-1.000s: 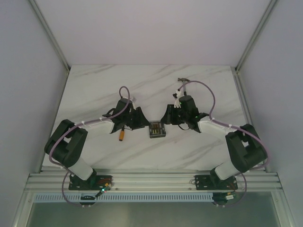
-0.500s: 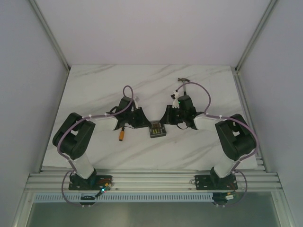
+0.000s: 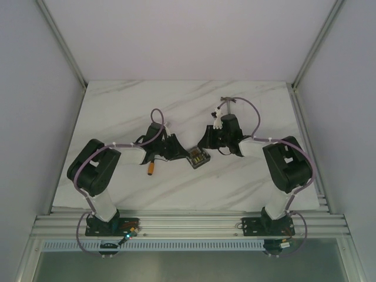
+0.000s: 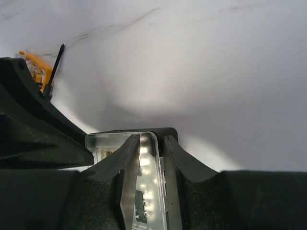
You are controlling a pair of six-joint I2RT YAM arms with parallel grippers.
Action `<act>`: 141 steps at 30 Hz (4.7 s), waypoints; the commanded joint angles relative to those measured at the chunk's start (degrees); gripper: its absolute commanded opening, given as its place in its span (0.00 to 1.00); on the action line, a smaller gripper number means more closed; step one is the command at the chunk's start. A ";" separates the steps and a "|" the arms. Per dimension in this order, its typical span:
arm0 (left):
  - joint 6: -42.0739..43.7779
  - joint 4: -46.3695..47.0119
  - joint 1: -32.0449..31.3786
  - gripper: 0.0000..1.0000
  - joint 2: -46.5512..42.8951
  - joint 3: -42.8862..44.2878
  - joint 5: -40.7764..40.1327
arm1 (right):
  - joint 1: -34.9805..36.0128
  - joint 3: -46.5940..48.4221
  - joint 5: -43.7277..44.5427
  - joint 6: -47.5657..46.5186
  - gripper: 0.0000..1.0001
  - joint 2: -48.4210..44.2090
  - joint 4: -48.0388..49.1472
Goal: Snap on the fuse box
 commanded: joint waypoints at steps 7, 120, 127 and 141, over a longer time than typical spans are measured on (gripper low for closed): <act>0.79 -3.51 -4.23 0.36 -6.03 -6.48 -5.45 | 3.75 4.20 -1.43 -3.38 0.39 -0.84 -8.82; 1.56 -3.74 -2.21 0.51 -14.41 -8.92 -7.90 | 1.55 1.50 8.41 -1.21 0.56 -11.04 -13.94; 5.36 -5.87 -2.21 0.55 -8.91 -2.78 -6.23 | 1.67 -10.48 5.45 6.87 0.56 -20.51 -9.68; 6.23 -6.76 -4.38 0.48 -2.19 1.12 -4.43 | 2.61 -15.85 -2.02 13.57 0.45 -13.55 2.16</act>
